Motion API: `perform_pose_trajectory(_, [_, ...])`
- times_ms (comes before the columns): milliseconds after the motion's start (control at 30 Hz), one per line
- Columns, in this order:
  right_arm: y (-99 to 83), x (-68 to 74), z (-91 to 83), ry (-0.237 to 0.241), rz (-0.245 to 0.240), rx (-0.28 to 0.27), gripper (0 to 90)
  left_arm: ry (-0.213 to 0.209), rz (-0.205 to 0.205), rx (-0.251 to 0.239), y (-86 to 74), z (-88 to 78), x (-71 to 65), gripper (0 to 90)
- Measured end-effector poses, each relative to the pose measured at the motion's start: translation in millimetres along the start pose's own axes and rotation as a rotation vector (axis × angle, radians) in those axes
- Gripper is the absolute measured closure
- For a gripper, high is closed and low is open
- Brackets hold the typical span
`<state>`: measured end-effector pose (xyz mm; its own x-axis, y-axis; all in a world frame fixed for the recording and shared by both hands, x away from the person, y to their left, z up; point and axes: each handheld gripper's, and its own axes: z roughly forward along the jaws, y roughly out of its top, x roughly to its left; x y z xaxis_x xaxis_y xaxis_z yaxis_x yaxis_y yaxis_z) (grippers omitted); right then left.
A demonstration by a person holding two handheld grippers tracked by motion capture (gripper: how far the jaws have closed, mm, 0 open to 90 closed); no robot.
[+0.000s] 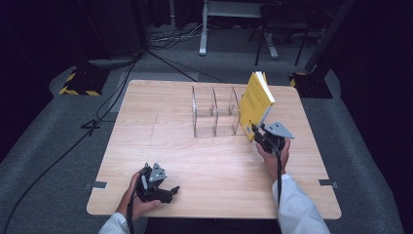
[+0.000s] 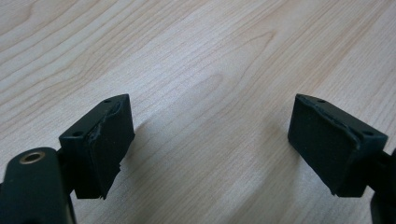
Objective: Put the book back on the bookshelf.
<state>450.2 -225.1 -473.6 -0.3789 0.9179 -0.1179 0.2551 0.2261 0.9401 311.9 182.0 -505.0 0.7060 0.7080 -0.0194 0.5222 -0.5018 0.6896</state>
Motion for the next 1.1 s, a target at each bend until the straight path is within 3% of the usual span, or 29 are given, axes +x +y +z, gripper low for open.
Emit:
perform_pose_trajectory(100, [-0.9, -3.2, -0.8, 0.008, 0.016, -0.001, 69.7, 0.0, 0.001, 0.0, 0.0, 0.0, 0.0, 15.0])
perform_pose_trajectory(233, [-0.5, 2.0, -0.7, -0.01, -0.016, 0.002, 70.2, 0.0, 0.0, -0.001, 0.0, 0.0, 0.0, 15.0])
perform_pose_trajectory(600, [-2.6, 0.5, -3.3, -0.006, -0.04, 0.013, 68.8, 0.001, 0.001, 0.0, 0.0, 0.0, 0.0, 15.0])
perform_pose_trajectory(1100, [-3.3, -4.1, -12.8, 0.059, -0.078, 0.048, 65.4, 0.002, 0.002, -0.002, 0.2, 0.0, 0.2, 15.0])
